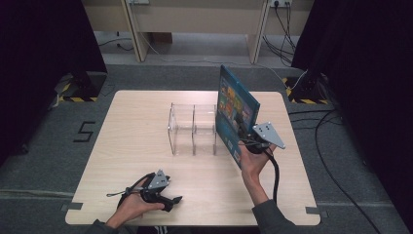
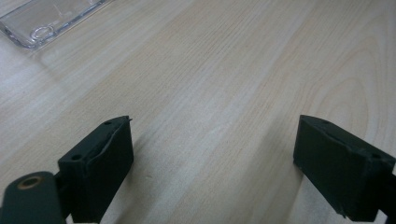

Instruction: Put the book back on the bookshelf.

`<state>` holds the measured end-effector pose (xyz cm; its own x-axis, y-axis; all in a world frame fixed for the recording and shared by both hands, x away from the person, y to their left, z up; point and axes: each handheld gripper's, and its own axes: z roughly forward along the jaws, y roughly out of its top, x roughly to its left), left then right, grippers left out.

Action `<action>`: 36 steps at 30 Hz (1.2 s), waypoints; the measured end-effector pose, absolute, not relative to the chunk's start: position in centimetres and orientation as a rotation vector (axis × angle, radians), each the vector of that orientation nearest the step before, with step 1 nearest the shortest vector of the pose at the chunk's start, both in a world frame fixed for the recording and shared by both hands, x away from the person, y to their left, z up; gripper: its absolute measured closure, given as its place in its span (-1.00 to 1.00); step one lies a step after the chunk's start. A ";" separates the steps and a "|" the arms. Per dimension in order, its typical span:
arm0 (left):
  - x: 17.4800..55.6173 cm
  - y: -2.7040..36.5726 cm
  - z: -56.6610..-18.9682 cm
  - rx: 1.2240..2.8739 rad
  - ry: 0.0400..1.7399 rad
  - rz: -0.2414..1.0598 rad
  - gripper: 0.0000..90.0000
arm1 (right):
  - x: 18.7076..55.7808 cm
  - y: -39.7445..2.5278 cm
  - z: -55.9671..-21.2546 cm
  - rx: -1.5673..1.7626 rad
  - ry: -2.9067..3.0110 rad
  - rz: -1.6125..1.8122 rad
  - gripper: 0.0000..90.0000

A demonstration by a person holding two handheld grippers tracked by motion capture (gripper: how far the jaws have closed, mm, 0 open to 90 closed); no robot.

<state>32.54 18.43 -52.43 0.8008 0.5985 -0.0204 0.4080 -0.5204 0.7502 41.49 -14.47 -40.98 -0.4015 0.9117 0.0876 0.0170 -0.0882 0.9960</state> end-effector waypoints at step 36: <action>32.4 18.3 -52.4 2.193 0.738 0.307 -0.76 | 40.2 -16.2 -41.8 1.092 1.472 1.573 0.75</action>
<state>32.39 18.33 -52.44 0.8015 0.5976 -0.0192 0.4073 -0.5222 0.7492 40.24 -16.20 -41.83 -0.3905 0.9141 0.1094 0.0489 -0.0981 0.9940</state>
